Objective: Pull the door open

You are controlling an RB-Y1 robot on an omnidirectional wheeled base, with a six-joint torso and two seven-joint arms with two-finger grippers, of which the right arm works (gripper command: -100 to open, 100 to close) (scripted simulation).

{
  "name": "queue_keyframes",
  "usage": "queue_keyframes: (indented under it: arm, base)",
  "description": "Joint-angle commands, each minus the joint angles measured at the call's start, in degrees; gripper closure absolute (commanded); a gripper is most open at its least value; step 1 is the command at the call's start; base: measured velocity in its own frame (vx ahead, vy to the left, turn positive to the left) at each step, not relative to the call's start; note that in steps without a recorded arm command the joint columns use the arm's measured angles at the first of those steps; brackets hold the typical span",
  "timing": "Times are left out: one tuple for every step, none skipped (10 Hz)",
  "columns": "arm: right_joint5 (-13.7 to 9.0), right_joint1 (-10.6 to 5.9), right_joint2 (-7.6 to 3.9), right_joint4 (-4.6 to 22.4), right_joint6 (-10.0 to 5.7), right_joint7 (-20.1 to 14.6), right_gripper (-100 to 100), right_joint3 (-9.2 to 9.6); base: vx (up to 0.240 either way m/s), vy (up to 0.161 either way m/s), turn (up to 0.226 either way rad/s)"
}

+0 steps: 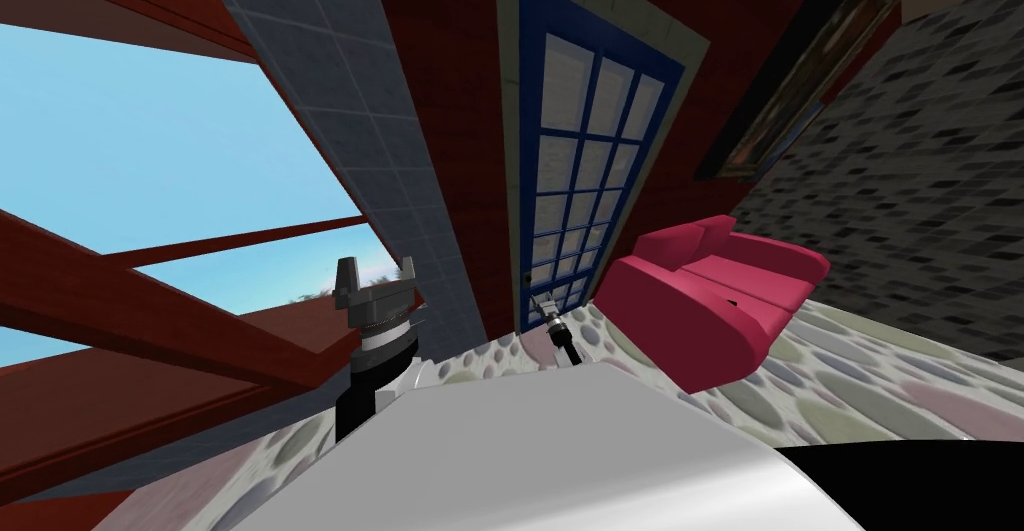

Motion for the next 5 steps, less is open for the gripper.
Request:
queue_keyframes:
  arm:
    - [0.5, -0.72, 0.63, 2.1, -0.11, 2.3, -100, 0.12]
    - [0.7, -1.24, 0.90, 3.6, -0.37, 3.4, -100, 0.11]
    - [0.9, -1.77, 1.17, 5.1, -0.64, 4.5, -100, 0.11]
    - [0.9, -1.77, 1.17, 5.1, -0.64, 4.5, -100, 0.11]
    - [1.1, -2.22, 1.42, 6.4, -0.87, 5.5, -100, 0.11]
  base:
    - [0.079, -0.056, 0.026]
    - [0.062, -0.047, 0.017]
    - [0.057, -0.059, 0.019]
    - [0.043, -0.051, 0.009]
    - [0.036, -0.042, 0.010]
